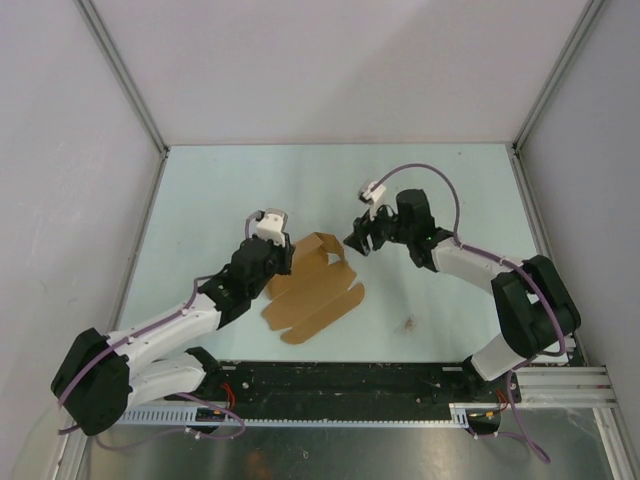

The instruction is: Fold the paper box

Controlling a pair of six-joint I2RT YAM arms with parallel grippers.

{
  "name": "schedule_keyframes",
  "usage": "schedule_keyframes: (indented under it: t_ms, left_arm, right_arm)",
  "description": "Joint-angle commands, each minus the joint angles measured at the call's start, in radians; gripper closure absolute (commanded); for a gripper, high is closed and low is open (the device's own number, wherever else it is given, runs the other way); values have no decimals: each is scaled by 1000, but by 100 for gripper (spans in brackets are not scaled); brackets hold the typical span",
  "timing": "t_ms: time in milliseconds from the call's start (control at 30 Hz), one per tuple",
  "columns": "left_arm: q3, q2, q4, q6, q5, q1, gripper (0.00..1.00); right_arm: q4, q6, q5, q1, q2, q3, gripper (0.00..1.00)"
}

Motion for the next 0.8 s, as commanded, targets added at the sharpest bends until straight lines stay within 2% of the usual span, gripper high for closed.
schedule_keyframes:
  t_ms: [0, 167, 367, 533, 767]
  left_arm:
    - [71, -1, 15, 28, -28, 18, 74]
    - [91, 30, 18, 34, -28, 50, 75]
    - [89, 76, 19, 44, -1, 66, 78]
    - [80, 100, 25, 39, 3, 66, 79]
    - [74, 135, 36, 34, 19, 69, 81]
  right_arm:
    - [119, 83, -12, -85, -30, 3, 38]
    - [130, 70, 60, -124, 18, 26, 40]
    - [79, -15, -49, -121, 133, 104, 47]
    - [20, -76, -8, -85, 200, 165, 52]
    - [-14, -118, -78, -61, 217, 182, 55]
